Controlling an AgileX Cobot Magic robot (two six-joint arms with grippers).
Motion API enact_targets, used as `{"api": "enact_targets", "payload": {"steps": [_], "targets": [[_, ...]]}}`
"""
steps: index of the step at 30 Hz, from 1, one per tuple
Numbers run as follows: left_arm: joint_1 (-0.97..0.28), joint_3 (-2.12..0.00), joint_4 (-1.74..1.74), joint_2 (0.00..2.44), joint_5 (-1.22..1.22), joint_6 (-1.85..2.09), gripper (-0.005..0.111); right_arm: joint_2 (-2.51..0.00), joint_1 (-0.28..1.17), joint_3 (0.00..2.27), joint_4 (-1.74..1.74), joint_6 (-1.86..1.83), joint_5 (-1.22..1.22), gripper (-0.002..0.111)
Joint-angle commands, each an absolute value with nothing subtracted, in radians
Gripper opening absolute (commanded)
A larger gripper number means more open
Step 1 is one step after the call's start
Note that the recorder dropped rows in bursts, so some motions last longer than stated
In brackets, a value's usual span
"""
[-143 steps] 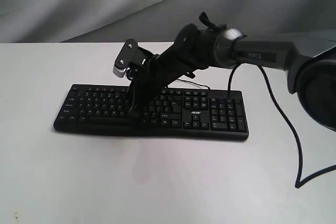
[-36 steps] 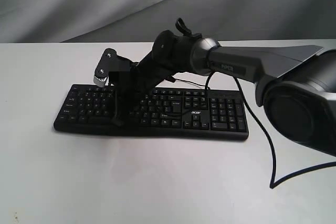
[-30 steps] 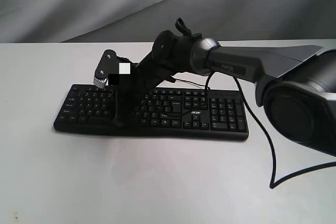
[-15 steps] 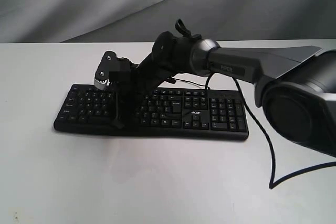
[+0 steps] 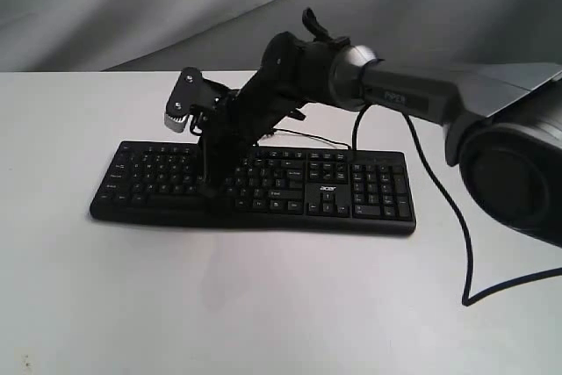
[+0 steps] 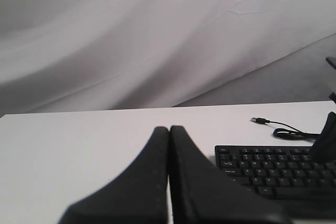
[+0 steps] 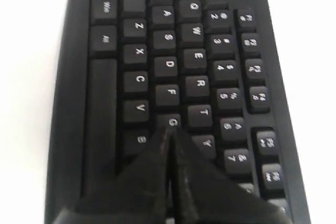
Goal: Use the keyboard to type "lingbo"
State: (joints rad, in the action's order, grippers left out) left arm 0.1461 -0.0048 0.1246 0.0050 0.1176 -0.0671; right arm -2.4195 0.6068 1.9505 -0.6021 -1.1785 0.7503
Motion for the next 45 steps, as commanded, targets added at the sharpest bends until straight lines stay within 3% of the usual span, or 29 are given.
{"api": "enact_targets", "payload": {"steps": [1, 9, 45], "targets": [[0.139, 0.0, 0.125, 0.0, 0.109, -0.069, 0.001, -2.394, 0.568, 1.927, -0.59, -1.165, 0.753, 0.0], [0.139, 0.0, 0.125, 0.0, 0.109, -0.069, 0.001, -2.336, 0.566, 1.821, -0.612, -1.184, 0.659, 0.0], [0.139, 0.0, 0.125, 0.0, 0.109, -0.069, 0.001, -2.38, 0.521, 1.812, -0.639, -1.207, 0.664, 0.0]]}}
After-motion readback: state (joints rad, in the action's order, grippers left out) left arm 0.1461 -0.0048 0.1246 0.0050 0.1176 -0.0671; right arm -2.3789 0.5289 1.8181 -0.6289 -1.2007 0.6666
